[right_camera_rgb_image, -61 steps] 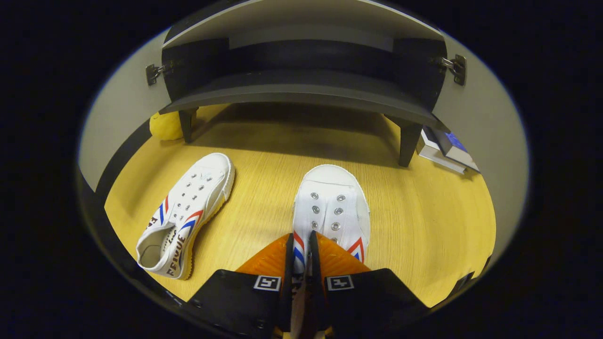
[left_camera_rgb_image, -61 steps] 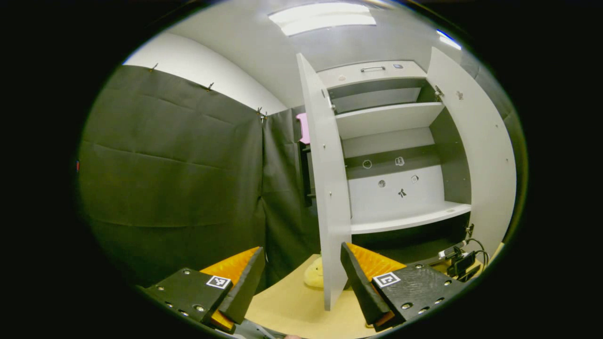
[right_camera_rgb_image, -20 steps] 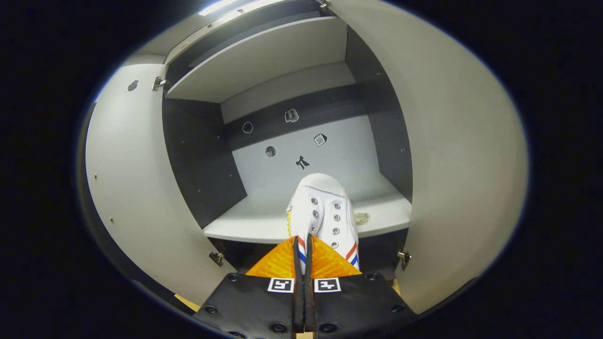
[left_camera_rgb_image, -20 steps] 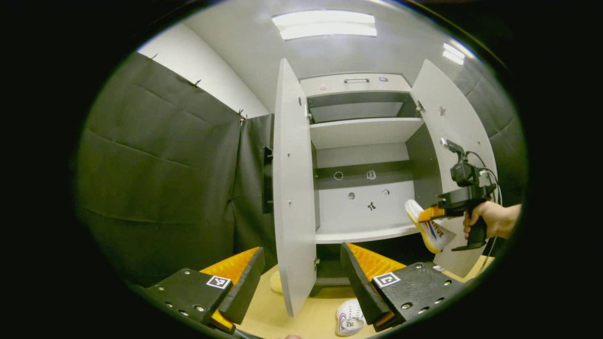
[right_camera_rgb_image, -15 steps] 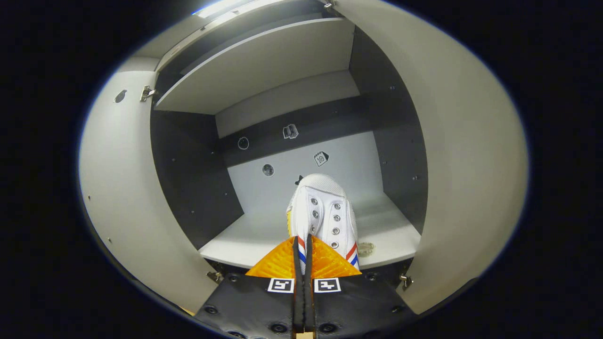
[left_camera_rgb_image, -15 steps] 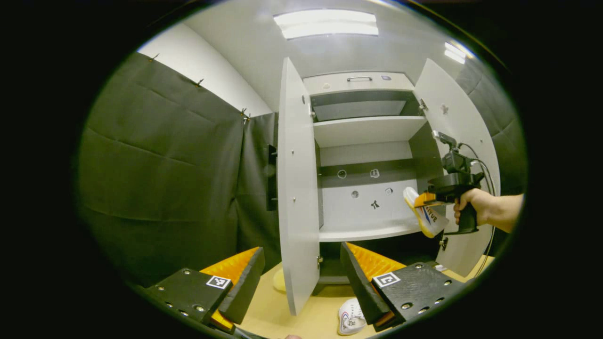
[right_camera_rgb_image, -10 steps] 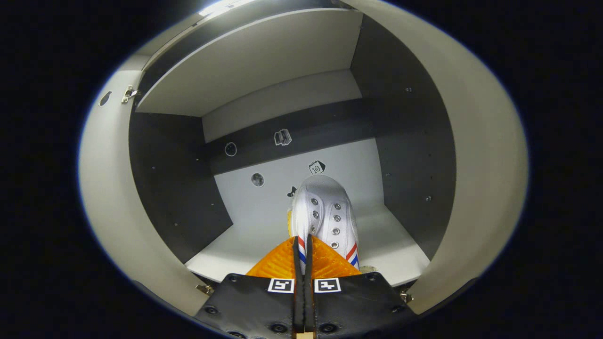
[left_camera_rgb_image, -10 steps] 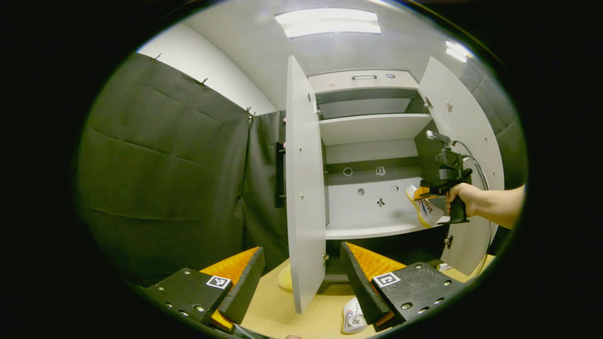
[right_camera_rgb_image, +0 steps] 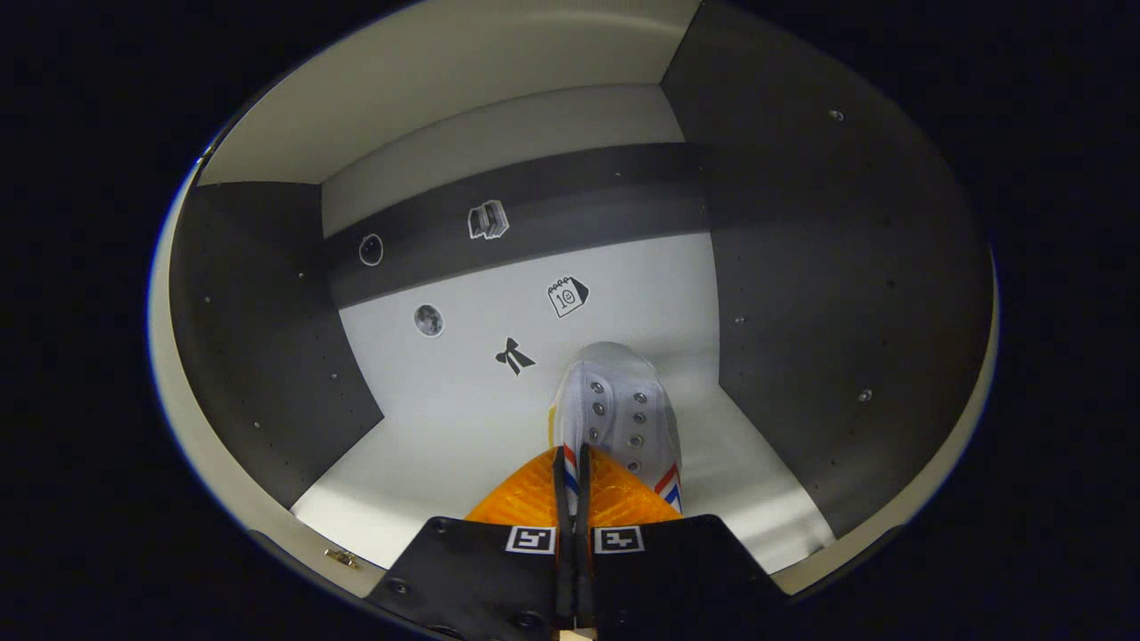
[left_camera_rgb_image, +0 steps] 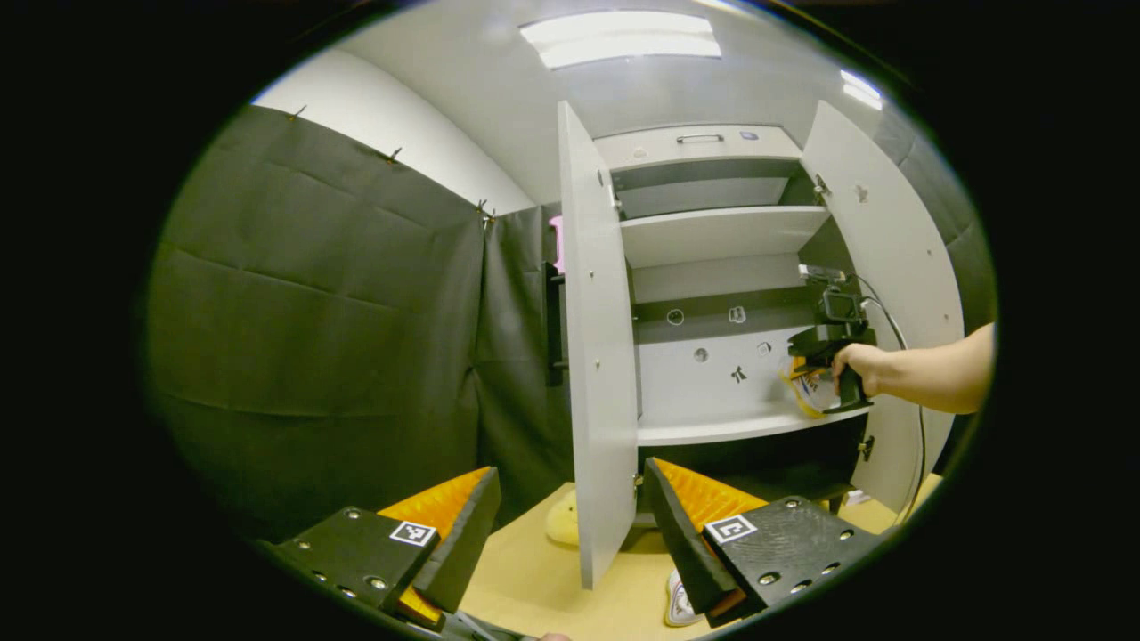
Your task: Grab one shoe with the right hand and put it into the shoe cabinet, grab the other shoe with the left hand and put it into the shoe cabinet; then close the right door with the right hand and the left door with the left hand.
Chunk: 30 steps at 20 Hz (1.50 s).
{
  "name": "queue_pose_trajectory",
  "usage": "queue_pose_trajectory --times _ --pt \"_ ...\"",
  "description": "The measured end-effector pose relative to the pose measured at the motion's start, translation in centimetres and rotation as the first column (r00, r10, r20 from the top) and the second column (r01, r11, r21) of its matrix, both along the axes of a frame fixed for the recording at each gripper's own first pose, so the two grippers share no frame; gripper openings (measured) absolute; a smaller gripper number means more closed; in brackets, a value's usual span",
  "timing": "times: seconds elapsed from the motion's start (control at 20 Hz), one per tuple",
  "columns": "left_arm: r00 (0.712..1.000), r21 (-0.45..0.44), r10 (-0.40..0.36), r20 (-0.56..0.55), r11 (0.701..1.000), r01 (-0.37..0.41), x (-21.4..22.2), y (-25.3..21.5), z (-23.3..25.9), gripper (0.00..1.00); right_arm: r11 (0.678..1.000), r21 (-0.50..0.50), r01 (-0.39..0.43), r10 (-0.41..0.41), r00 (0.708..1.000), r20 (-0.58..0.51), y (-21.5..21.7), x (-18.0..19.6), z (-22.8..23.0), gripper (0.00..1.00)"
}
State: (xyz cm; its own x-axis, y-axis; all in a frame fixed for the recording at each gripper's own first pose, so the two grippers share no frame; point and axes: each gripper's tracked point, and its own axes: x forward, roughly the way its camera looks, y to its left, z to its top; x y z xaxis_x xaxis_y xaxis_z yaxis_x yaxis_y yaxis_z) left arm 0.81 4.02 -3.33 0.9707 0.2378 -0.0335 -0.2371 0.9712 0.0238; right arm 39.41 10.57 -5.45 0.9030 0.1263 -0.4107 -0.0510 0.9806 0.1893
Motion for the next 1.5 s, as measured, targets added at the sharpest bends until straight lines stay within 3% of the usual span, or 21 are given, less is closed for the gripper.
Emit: queue_pose_trajectory --times 0.1,0.2,0.3,0.35,0.5,0.9,1.25,1.5 --pt "1.000 0.002 -0.006 -0.001 1.000 0.006 0.1 -0.1 0.1 0.94 1.000 -0.017 0.003 -0.003 1.000 -0.003 -0.3 0.1 -0.4 0.06" --pt "1.000 0.003 -0.017 -0.004 1.000 0.017 0.5 -0.3 -0.1 0.94 1.000 0.000 -0.005 0.005 0.999 0.046 0.0 0.2 1.1 0.21" --pt "0.999 -0.008 -0.042 -0.005 0.999 0.042 0.8 -0.9 -0.3 0.94 0.998 0.052 -0.022 0.018 0.997 0.074 0.5 -0.5 2.9 0.29" --pt "0.998 -0.013 -0.056 -0.007 0.998 0.056 1.1 -1.2 -0.4 0.93 0.997 0.070 -0.036 0.030 0.995 0.091 0.7 -1.2 3.9 0.39" --pt "0.995 -0.030 -0.102 -0.024 0.994 0.101 2.2 -2.1 -1.2 0.94 0.998 0.033 -0.049 0.043 0.984 0.172 0.2 -3.4 6.5 0.98" --pt "0.955 -0.088 -0.285 -0.084 0.957 0.278 5.8 -6.4 -4.9 0.94 0.996 -0.086 -0.035 0.063 0.933 0.353 -1.9 -13.6 11.5 0.97" --pt "0.889 -0.139 -0.435 -0.141 0.898 0.417 8.6 -9.7 -9.9 0.93 0.990 -0.136 0.027 0.027 0.924 0.381 -4.9 -21.1 11.2 0.98" --pt "0.834 -0.186 -0.498 -0.238 0.866 0.464 10.3 -11.2 -16.0 0.94 0.978 -0.194 0.080 -0.002 0.928 0.372 -5.9 -24.7 9.5 0.98"
